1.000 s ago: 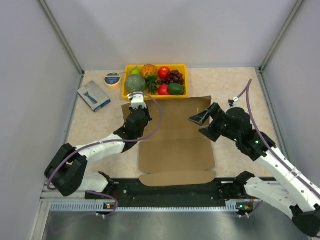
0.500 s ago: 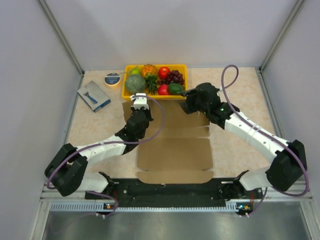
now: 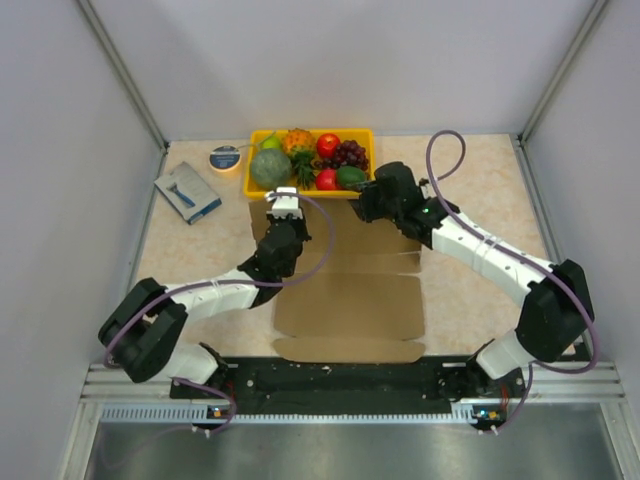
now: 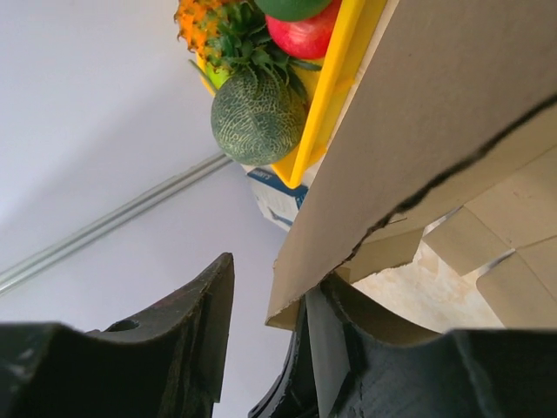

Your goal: Fold the paper box

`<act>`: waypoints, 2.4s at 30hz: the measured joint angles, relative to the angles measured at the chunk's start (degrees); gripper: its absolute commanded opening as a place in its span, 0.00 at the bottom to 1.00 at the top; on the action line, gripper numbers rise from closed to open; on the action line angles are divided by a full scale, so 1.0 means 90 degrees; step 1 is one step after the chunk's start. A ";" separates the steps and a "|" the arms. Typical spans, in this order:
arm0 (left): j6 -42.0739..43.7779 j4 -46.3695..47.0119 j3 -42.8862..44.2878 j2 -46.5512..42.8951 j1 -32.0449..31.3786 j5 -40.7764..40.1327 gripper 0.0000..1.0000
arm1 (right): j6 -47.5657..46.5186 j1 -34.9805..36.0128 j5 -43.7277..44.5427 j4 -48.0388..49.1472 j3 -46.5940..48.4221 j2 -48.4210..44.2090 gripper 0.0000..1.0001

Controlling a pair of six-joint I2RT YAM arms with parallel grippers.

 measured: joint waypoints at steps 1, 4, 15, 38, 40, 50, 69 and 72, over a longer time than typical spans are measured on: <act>-0.0002 0.0046 0.0000 0.0041 -0.0007 -0.0005 0.00 | 0.0007 0.0010 0.0046 -0.0032 0.0000 0.0022 0.37; -0.0058 0.0204 0.0005 0.0192 -0.0036 -0.0012 0.00 | 0.0017 0.0049 0.0180 -0.0068 0.0000 0.0092 0.31; -0.0500 0.0775 0.0005 0.0534 -0.0114 -0.0049 0.16 | -0.0063 0.0141 0.0622 -0.0083 -0.0245 0.0083 0.00; -0.3062 -0.3577 -0.1712 -0.3752 0.0253 0.1052 0.19 | -0.0838 0.0165 0.1056 0.2132 -0.2433 -0.1083 0.00; -0.3230 -0.4024 -0.1586 -0.2973 0.0282 0.1037 0.14 | -0.0840 0.0165 0.1071 0.2205 -0.2504 -0.1107 0.00; -0.3682 -0.4767 -0.0185 -0.0010 0.0304 0.0903 0.07 | -0.0872 0.0165 0.1078 0.2341 -0.2730 -0.1338 0.00; -0.3677 -0.2504 -0.0107 0.0729 0.0333 0.2081 0.10 | -0.0945 0.0165 0.1141 0.2659 -0.3257 -0.1715 0.00; -0.3679 -0.2096 -0.0138 0.0736 0.0330 0.2348 0.09 | -0.0945 0.0165 0.1139 0.2713 -0.3334 -0.1751 0.00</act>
